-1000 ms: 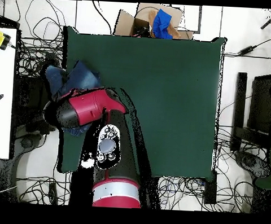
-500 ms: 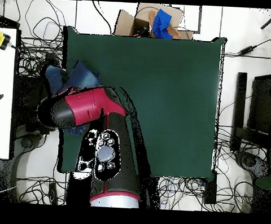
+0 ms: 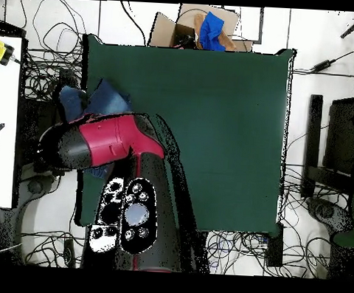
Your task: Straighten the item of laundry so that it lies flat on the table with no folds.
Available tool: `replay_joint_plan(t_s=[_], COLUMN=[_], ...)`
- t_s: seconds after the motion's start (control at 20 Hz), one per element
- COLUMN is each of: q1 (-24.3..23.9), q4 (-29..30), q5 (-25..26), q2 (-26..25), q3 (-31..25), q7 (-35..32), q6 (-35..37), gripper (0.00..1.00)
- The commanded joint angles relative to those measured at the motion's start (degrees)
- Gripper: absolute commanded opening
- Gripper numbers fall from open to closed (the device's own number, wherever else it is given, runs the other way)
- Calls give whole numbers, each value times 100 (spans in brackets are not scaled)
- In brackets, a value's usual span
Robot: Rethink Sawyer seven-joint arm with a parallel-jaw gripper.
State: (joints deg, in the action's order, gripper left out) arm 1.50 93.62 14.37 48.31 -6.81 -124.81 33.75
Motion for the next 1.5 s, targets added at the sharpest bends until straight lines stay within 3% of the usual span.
replay_joint_plan(t_s=[0.05,0.8,1.5], q1=[28,18,-38], q4=[710,749,608], q5=[-219,-379,-270], q2=[167,457,342], q3=[-472,-518,-575], q7=[113,218,273], q6=[684,1078,1034], gripper=[0,0,0])
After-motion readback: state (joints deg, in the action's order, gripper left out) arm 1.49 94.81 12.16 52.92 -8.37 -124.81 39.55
